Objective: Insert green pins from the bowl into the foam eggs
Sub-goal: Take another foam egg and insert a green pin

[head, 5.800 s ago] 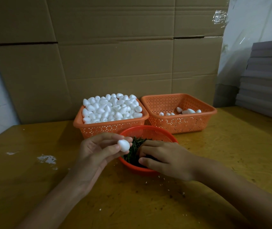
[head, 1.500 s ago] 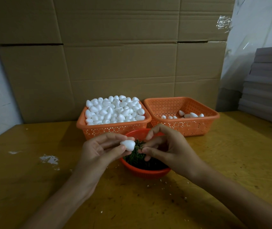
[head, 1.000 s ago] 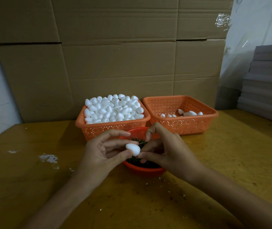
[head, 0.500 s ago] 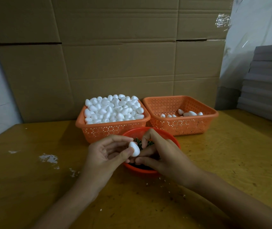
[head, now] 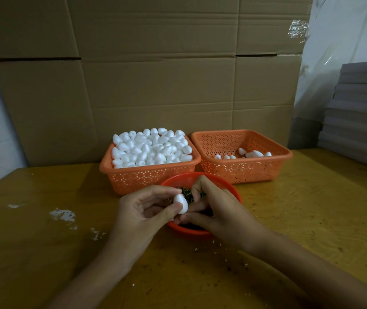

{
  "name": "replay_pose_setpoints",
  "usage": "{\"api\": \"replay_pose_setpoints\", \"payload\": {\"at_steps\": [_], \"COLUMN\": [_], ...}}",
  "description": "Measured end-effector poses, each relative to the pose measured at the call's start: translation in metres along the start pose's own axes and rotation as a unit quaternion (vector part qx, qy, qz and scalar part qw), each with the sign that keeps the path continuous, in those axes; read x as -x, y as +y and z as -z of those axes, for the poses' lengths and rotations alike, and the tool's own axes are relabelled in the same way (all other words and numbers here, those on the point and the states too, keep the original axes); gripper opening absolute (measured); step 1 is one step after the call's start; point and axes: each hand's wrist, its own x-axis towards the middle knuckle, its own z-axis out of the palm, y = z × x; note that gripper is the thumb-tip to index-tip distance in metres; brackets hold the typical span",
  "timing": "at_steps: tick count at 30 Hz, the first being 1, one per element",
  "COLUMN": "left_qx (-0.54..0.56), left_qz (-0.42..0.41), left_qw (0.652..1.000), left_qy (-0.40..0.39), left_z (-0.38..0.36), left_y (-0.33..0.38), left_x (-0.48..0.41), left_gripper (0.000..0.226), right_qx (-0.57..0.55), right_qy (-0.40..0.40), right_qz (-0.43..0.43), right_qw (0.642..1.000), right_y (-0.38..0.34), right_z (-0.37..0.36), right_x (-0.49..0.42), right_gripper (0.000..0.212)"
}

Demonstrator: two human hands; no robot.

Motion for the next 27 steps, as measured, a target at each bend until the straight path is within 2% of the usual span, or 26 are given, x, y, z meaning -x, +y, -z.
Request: {"api": "replay_pose_setpoints", "payload": {"at_steps": [9, 13, 17, 27], "left_qx": [-0.014, -0.030, -0.034, -0.043], "left_qz": [-0.008, -0.029, -0.028, -0.002], "left_qw": [1.000, 0.999, 0.999, 0.999], "left_qy": [-0.007, -0.016, -0.017, 0.028], "left_z": [-0.0025, -0.0013, -0.0011, -0.0039], "left_y": [0.0054, 0.0046, 0.0038, 0.0025], "left_x": [0.0034, 0.0048, 0.0044, 0.0017], "left_gripper": [0.032, 0.022, 0.022, 0.023], "right_qx": [0.033, 0.034, 0.038, 0.041], "right_qy": [0.024, 0.028, 0.026, 0.001], "right_qz": [-0.006, -0.009, -0.011, -0.005], "right_qw": [0.999, 0.999, 0.999, 0.999], "right_y": [0.0015, 0.0002, 0.0003, -0.0038], "right_z": [-0.0007, -0.0018, -0.0019, -0.0014], "right_x": [-0.0004, 0.0005, 0.0004, -0.0003], "right_gripper": [0.041, 0.040, 0.039, 0.031]}}
